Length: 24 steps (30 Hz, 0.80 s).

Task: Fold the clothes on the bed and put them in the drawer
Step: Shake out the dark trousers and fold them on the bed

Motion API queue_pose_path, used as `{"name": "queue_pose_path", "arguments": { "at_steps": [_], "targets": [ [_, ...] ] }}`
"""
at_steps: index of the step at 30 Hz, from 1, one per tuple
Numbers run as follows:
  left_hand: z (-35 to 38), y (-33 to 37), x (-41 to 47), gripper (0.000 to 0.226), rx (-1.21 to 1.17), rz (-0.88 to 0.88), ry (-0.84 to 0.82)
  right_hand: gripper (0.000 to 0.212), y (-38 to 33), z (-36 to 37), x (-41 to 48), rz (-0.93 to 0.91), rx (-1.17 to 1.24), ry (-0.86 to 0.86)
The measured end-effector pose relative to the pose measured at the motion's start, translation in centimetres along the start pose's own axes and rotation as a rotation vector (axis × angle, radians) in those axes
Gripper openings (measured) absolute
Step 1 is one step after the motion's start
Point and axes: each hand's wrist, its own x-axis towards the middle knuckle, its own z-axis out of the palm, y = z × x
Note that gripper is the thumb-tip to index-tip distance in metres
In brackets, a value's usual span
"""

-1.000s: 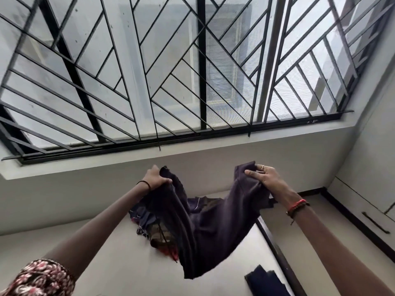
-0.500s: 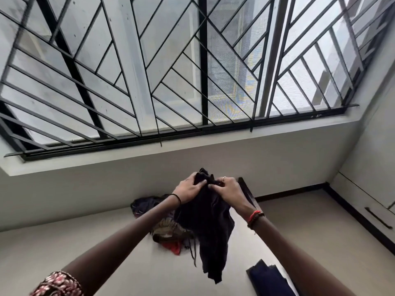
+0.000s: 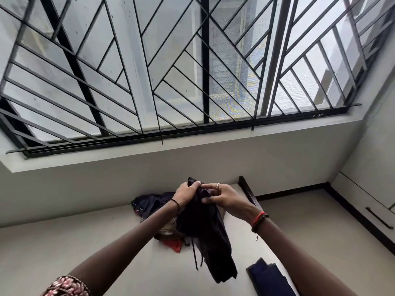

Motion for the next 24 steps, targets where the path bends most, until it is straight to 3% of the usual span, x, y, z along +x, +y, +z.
{"name": "queue_pose_path", "arguments": {
  "at_steps": [6, 9, 12, 15, 19, 24],
  "targets": [
    [-0.4, -1.0, -0.5, 0.019, -0.079, 0.008, -0.048, 0.029, 0.2, -2.2, -0.2, 0.053, 0.205, 0.399],
    [-0.2, -1.8, -0.7, 0.016, -0.122, 0.012, -0.072, 0.024, -0.7, -3.7, -0.1, -0.016, 0.073, 0.623],
    [0.7, -1.9, -0.9, 0.021, -0.165, 0.013, -0.138, 0.031, -0.4, -3.4, 0.6, -0.069, -0.154, 0.735],
    [1.7, -1.5, -1.1, 0.037, -0.24, -0.025, -0.155, 0.034, 1.5, -1.3, 1.3, -0.02, -0.352, 0.71],
    [2.0, -0.9, -1.6, 0.02, -0.322, -0.027, -0.181, 0.023, 2.0, 0.0, 1.6, -0.079, -0.412, 0.642],
    [1.1, -1.5, -2.4, 0.025, -0.503, -0.089, -0.2, 0.029, 1.9, 0.5, 0.6, -0.101, -0.491, 0.236]
  ]
}}
